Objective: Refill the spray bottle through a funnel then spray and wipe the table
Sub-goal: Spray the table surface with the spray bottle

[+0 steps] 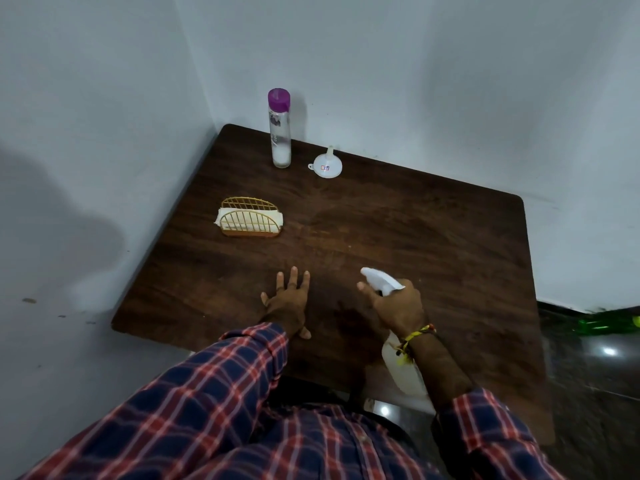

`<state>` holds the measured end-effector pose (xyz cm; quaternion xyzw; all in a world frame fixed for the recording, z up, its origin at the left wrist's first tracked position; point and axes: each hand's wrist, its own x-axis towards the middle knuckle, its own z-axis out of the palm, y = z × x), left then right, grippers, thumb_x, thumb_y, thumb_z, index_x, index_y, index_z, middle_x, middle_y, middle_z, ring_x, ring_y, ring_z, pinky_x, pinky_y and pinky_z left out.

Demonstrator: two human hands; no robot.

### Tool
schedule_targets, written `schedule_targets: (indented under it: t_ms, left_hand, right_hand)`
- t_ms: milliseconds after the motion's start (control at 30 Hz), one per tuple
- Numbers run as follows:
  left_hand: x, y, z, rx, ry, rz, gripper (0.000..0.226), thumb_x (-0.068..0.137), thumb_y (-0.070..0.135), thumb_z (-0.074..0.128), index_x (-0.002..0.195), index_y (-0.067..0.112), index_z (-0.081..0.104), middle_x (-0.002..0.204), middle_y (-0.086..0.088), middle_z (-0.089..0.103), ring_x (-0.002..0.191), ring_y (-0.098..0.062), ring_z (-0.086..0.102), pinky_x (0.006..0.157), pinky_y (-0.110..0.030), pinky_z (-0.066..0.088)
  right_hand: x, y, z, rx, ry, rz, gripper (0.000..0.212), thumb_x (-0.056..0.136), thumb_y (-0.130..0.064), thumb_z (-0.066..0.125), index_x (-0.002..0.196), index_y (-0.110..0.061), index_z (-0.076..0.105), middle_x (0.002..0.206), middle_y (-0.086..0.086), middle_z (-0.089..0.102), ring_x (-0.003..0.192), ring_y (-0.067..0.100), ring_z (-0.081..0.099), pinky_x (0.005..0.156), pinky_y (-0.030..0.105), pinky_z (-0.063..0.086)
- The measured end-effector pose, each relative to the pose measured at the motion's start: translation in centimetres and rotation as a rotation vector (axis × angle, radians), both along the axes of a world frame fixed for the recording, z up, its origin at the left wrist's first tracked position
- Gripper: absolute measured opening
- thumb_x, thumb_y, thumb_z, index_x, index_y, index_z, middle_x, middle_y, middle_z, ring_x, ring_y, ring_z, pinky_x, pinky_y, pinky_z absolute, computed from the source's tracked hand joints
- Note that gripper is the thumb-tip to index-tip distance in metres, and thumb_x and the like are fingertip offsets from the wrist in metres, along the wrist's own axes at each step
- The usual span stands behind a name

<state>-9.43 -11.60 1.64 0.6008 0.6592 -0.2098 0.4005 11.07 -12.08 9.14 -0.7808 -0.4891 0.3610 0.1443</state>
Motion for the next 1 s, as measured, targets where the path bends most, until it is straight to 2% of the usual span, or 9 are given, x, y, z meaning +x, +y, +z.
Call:
schedule_targets:
  t_ms: [67,133,267,367,500,600,767,900,1000]
  left_hand:
    - [0.1,0.0,0.1,-0.003,0.001,0.006,0.139,0.061,0.028,0.090,0.151,0.031,-0.017,0.159,0.002,-0.028,0.146,-0.034,-0.021,0.112,-0.070,0.008]
    - [0.1,0.1,0.1,-0.001,0.005,0.015,0.141,0.060,0.028,0.090,0.151,0.032,-0.016,0.159,0.002,-0.028,0.146,-0.033,-0.021,0.112,-0.070,0.008]
    - [0.4,0.3,0.2,-0.021,0.019,0.021,0.141,0.059,0.026,0.091,0.151,0.030,-0.017,0.159,0.002,-0.028,0.146,-0.034,-0.021,0.112,-0.070,0.009]
    - [1.0,0.5,0.6,-0.034,0.044,0.041,0.142,0.059,0.021,0.091,0.152,0.028,-0.015,0.159,-0.001,-0.027,0.146,-0.036,-0.020,0.111,-0.071,0.011]
    - [1.6,0.9,0.6,-0.041,0.070,0.042,0.144,0.057,0.017,0.092,0.152,0.026,-0.015,0.159,-0.004,-0.026,0.146,-0.038,-0.018,0.110,-0.071,0.015]
    - [1.7,1.1,0.5,-0.057,0.091,0.043,0.144,0.057,0.015,0.092,0.152,0.024,-0.015,0.159,-0.006,-0.025,0.145,-0.040,-0.018,0.111,-0.070,0.016]
    - [2.8,1.6,0.9,-0.046,0.111,0.095,0.117,0.076,0.009,0.077,0.154,0.020,-0.010,0.160,-0.010,-0.022,0.146,-0.043,-0.014,0.114,-0.064,0.018]
    - [3.1,1.7,0.7,-0.035,0.109,0.123,0.106,0.084,0.013,0.071,0.155,0.018,-0.008,0.160,-0.011,-0.020,0.146,-0.043,-0.013,0.114,-0.063,0.018]
    - [3.1,1.9,0.6,-0.056,0.110,0.118,0.115,0.078,0.013,0.077,0.154,0.017,-0.009,0.160,-0.012,-0.021,0.145,-0.044,-0.014,0.114,-0.064,0.018]
  right_hand:
    - [0.0,-1.1,-0.6,-0.064,-0.094,0.141,0.062,0.073,-0.074,0.061,0.118,-0.032,0.067,0.110,0.004,0.064,0.109,0.022,0.063,0.080,0.021,0.042]
    - [0.1,-1.9,-0.7,-0.148,-0.131,0.216,0.047,0.076,-0.069,0.062,0.115,-0.043,0.063,0.097,0.000,0.055,0.104,0.020,0.062,0.081,0.024,0.045]
    - [1.4,-2.2,-0.9,-0.226,-0.202,0.328,0.062,0.066,-0.072,0.060,0.121,-0.044,0.062,0.102,-0.005,0.062,0.097,0.018,0.064,0.076,0.026,0.050]
    - [2.6,-1.2,0.7,-0.146,-0.214,0.270,0.051,0.076,-0.067,0.061,0.123,-0.048,0.061,0.113,0.000,0.064,0.101,0.021,0.064,0.086,0.030,0.053]
    - [5.3,0.7,2.7,0.055,-0.248,-0.030,0.047,0.087,-0.058,0.060,0.126,-0.032,0.064,0.122,0.009,0.062,0.114,0.031,0.059,0.094,0.035,0.048]
    - [6.6,1.9,3.5,0.044,-0.205,-0.166,0.054,0.084,-0.054,0.067,0.122,-0.016,0.064,0.120,0.012,0.065,0.112,0.034,0.060,0.091,0.037,0.048]
    - [7.2,0.2,4.0,-0.051,-0.248,0.029,0.044,0.086,-0.052,0.064,0.126,-0.032,0.063,0.122,0.008,0.063,0.111,0.031,0.061,0.095,0.038,0.051]
    - [7.3,-2.0,2.5,-0.200,-0.286,0.173,0.052,0.075,-0.066,0.057,0.123,-0.046,0.061,0.121,-0.001,0.066,0.104,0.023,0.066,0.090,0.036,0.056]
    - [6.0,-2.9,2.1,-0.273,-0.314,0.346,0.050,0.081,-0.066,0.055,0.129,-0.052,0.053,0.127,0.000,0.060,0.112,0.023,0.062,0.095,0.035,0.053]
